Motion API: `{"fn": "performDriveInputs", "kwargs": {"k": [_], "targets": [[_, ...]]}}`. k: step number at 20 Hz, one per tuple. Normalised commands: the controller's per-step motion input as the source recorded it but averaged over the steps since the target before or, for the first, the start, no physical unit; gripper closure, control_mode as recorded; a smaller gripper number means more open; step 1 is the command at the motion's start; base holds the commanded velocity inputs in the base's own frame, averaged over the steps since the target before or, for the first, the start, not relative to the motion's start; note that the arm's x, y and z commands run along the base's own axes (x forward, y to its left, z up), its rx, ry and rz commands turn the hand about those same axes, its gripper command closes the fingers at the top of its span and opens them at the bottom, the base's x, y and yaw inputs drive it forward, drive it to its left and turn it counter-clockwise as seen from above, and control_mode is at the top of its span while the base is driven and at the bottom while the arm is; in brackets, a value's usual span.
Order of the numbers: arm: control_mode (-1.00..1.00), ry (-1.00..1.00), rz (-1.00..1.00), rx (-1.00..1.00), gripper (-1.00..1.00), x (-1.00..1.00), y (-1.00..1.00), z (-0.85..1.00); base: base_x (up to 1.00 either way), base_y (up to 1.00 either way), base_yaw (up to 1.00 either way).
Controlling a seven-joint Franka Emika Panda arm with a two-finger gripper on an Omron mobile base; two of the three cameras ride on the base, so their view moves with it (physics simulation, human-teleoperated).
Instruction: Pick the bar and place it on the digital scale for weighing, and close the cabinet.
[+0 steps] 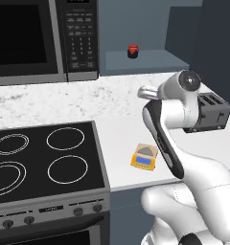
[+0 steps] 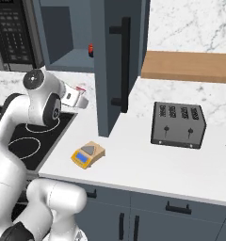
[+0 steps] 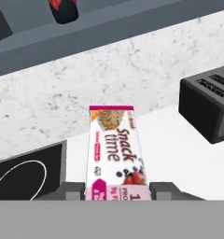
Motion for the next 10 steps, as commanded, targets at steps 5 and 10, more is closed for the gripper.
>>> {"fn": "performDriveInputs", "kwargs": {"k": [5, 10], "targets": [[-1.00, 0.02, -0.02, 0.00, 1.00, 0.07, 0.00, -0.14, 0.00, 0.00, 0.00], [-1.00, 0.15, -0.05, -0.05, 1.00, -0.01, 0.00, -0.86, 0.00, 0.00, 0.00]]}}
